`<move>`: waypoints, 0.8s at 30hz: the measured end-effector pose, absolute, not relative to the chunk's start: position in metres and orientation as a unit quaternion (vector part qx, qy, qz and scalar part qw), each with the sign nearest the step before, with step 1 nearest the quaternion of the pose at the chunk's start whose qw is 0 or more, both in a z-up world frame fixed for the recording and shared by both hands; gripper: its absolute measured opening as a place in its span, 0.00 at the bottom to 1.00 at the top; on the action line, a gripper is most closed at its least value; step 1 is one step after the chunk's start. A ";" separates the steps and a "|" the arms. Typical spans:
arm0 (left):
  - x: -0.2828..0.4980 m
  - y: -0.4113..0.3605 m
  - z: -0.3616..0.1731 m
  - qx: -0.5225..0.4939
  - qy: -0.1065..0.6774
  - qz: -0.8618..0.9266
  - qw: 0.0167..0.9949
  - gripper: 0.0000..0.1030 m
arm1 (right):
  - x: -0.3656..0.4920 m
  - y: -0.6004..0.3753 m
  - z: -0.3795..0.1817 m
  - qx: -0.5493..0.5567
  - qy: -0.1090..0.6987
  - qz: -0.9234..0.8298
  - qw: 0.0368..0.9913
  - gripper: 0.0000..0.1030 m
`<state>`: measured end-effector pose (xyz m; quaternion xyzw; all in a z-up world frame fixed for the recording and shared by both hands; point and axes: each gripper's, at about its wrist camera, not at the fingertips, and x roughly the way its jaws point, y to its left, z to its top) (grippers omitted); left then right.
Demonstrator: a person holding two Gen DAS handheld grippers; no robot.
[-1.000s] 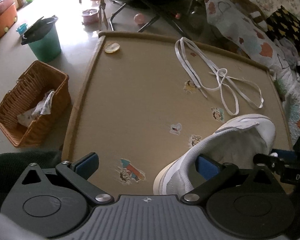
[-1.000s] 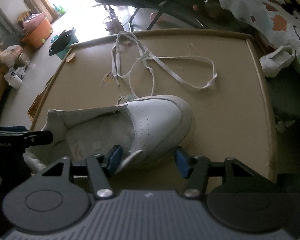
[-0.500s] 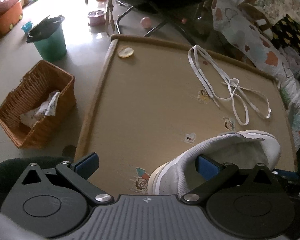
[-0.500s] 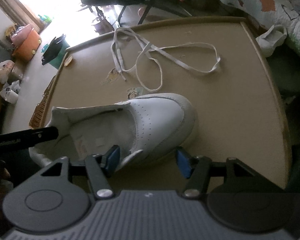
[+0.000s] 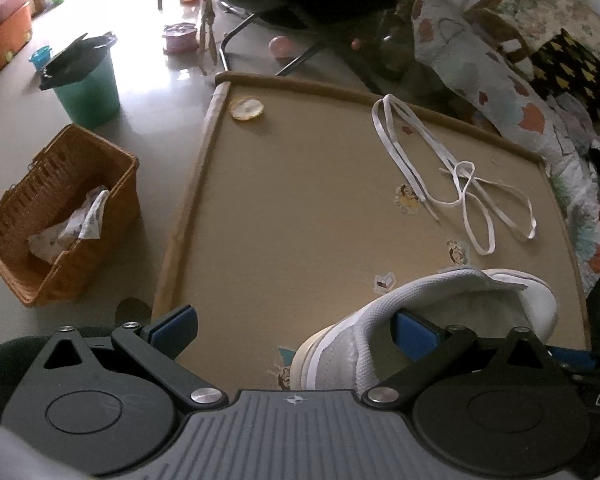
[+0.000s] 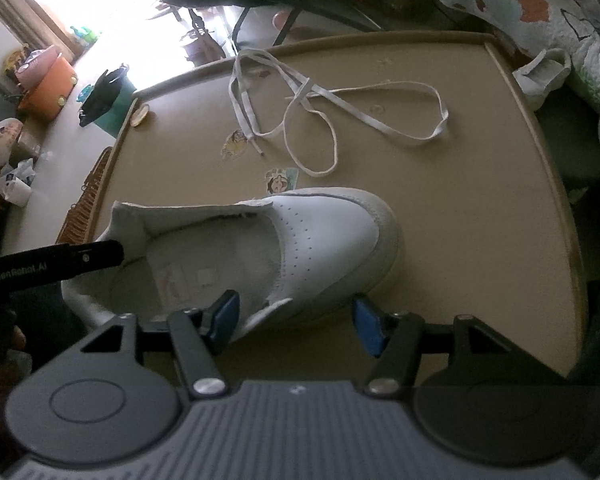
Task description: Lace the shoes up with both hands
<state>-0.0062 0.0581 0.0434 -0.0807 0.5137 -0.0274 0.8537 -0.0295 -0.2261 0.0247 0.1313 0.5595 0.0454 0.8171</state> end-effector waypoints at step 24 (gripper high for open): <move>-0.060 0.043 0.048 -0.126 0.455 -0.101 0.876 1.00 | -0.040 -0.266 0.074 0.028 0.446 0.139 0.884 0.58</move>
